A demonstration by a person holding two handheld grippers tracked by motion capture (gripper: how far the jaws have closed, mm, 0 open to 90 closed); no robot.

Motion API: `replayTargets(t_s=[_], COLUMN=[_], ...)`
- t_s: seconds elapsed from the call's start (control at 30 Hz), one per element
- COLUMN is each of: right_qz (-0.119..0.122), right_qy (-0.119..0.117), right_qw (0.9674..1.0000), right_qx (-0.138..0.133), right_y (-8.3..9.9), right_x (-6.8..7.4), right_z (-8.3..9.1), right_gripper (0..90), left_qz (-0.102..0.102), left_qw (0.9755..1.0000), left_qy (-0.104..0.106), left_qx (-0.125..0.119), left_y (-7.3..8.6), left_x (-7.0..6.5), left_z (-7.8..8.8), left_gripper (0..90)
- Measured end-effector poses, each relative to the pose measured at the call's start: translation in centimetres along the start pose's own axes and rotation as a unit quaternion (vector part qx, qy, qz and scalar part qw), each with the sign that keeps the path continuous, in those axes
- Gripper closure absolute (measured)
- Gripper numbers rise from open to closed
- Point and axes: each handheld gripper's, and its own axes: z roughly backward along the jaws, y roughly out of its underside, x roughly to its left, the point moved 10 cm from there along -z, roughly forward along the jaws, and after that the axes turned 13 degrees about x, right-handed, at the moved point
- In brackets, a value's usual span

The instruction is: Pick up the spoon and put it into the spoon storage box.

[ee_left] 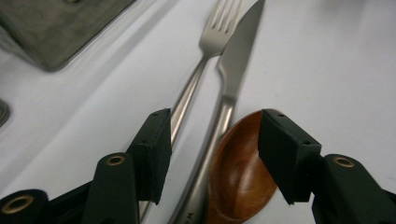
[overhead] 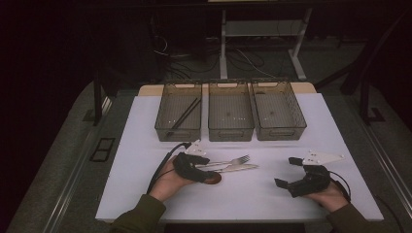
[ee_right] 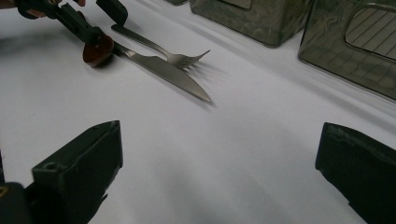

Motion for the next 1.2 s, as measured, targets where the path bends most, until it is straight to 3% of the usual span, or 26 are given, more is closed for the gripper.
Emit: replayTargets(t_s=[0.2,0.47,0.6,0.77,1.0,1.2], right_qz=[0.000,0.000,-0.001,-0.001,0.000,-0.001], right_qy=[0.000,0.000,-0.001,0.000,0.001,0.001], right_qw=[1.0000,1.0000,1.0000,1.0000,1.0000,1.0000], right_qx=[0.000,0.000,0.001,0.000,0.000,0.000], right_y=[0.0,0.0,0.0,0.0,0.0,0.0], right_x=[0.0,0.0,0.0,0.0,0.0,0.0], right_z=[0.0,0.0,0.0,0.0,0.0,0.0], right_gripper=[0.1,0.1,0.1,0.1,0.1,0.1], left_qz=[-0.016,-0.028,-0.047,-0.049,-0.076,-0.093], left_qw=[0.9997,0.9992,0.9979,0.9977,0.9941,0.9912], left_qy=[0.013,0.011,-0.006,-0.017,-0.052,-0.070], left_qx=[0.008,0.027,0.044,0.044,0.057,0.063], left_y=[0.3,0.9,1.3,1.3,1.5,1.6], left_x=[-1.0,-1.4,-1.3,-1.5,-1.7,-2.4], left_z=[-0.1,-0.6,-0.7,-0.7,-0.7,-0.6], left_gripper=[42.3,40.8,40.6,40.5,41.4,45.4])
